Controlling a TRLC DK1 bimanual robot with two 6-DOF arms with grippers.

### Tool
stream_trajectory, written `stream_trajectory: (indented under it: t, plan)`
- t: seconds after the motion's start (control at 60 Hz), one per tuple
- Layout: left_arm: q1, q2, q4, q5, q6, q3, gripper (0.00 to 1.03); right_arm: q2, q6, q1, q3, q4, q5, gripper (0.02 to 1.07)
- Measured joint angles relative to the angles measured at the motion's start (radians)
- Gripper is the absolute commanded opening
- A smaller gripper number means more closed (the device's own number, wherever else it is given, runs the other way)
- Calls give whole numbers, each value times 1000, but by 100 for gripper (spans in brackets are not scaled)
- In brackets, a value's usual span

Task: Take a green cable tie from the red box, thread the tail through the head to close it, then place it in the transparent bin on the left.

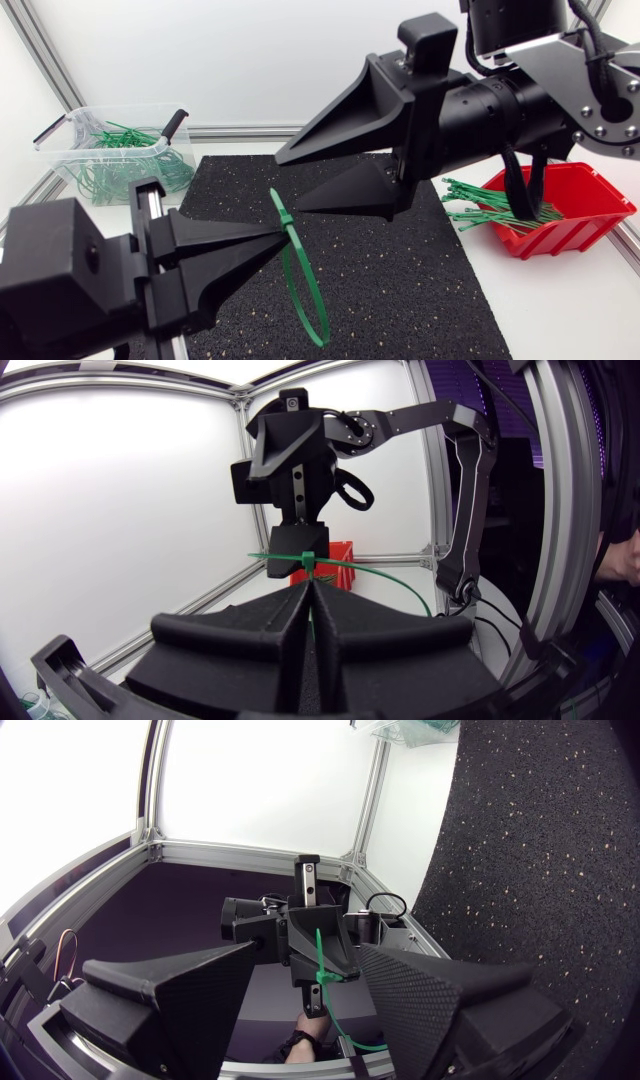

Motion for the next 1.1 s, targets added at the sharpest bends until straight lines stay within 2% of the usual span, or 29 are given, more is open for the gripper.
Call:
stream_trajectory:
  t: [0.083, 0.15, 0.45, 0.75, 0.85, 0.917, 1.1]
  plan:
    - [-18, 11, -17, -17, 58, 0, 4, 2, -27, 11, 0, 0, 0, 51]
    - [-19, 16, -25, -26, 85, 0, 4, 2, -47, 14, 0, -2, 0, 44]
    - [-20, 20, -47, -35, 117, 12, 4, 14, -138, 26, 0, -86, 3, 43]
    - [-64, 24, -61, -65, 119, 29, 4, 26, -180, 26, 0, -90, 14, 43]
    - [-65, 26, -62, -76, 120, 29, 4, 25, -183, 32, 0, -93, 24, 19]
    - [-65, 26, -62, -78, 120, 30, 4, 22, -195, 35, 0, -94, 30, 8]
    - [-65, 31, -62, -82, 120, 31, 4, 2, -209, 35, 0, -113, 47, 8]
